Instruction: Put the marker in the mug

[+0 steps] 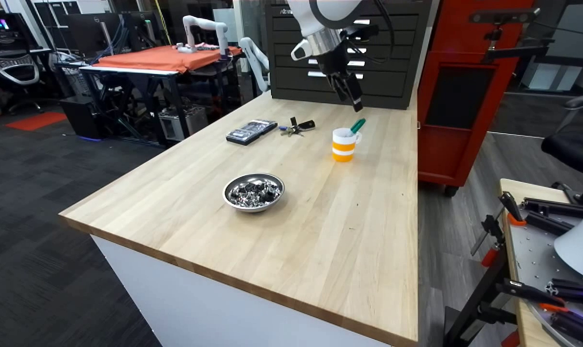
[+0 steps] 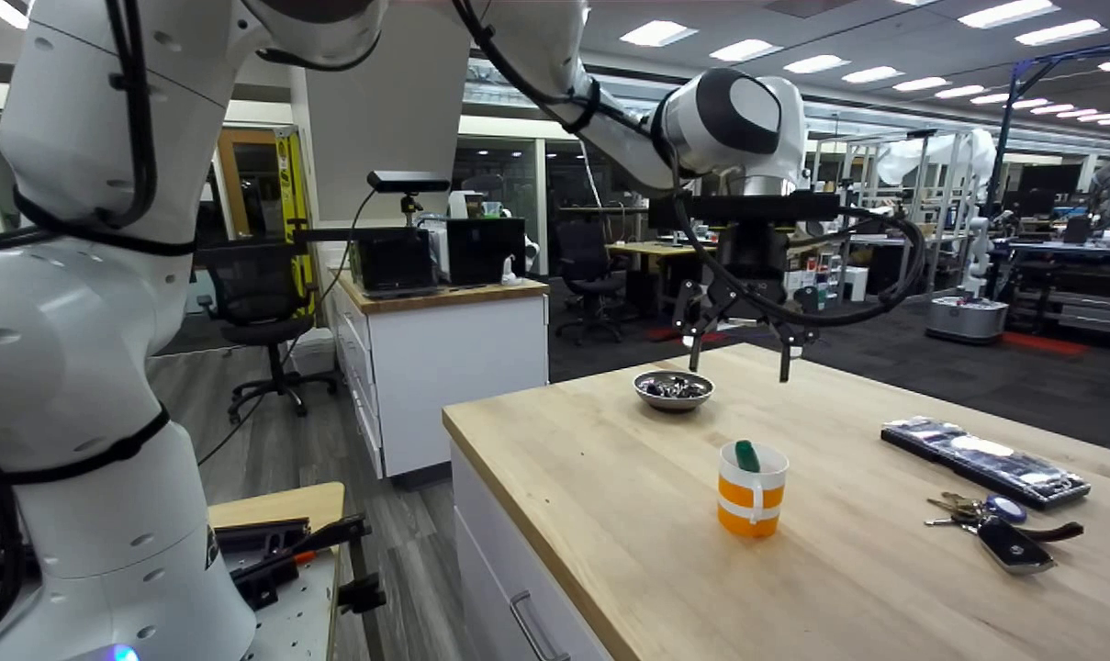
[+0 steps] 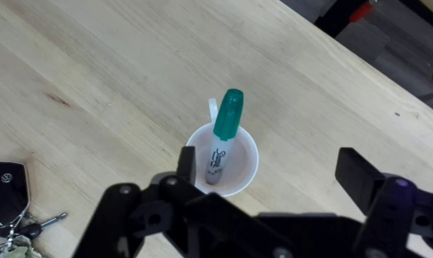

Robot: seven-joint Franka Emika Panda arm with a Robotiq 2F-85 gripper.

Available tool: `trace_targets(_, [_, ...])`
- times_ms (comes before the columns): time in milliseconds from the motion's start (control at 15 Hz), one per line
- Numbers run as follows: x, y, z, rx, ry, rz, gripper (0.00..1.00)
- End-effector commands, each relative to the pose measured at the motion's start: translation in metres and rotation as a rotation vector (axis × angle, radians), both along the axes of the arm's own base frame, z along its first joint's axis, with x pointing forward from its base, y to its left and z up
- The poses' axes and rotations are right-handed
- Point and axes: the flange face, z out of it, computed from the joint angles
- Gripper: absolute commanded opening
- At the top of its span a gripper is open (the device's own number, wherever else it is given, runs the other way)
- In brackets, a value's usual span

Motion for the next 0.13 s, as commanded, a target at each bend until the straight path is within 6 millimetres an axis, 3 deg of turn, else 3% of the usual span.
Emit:
trace_targets(0, [-0.0008,0.0005,0.0064,0.008,-0.021,-0.020,1.00])
trace_targets(67, [-0.0021,0.0007,0.0102,0.011,-0.031,-0.031,1.00])
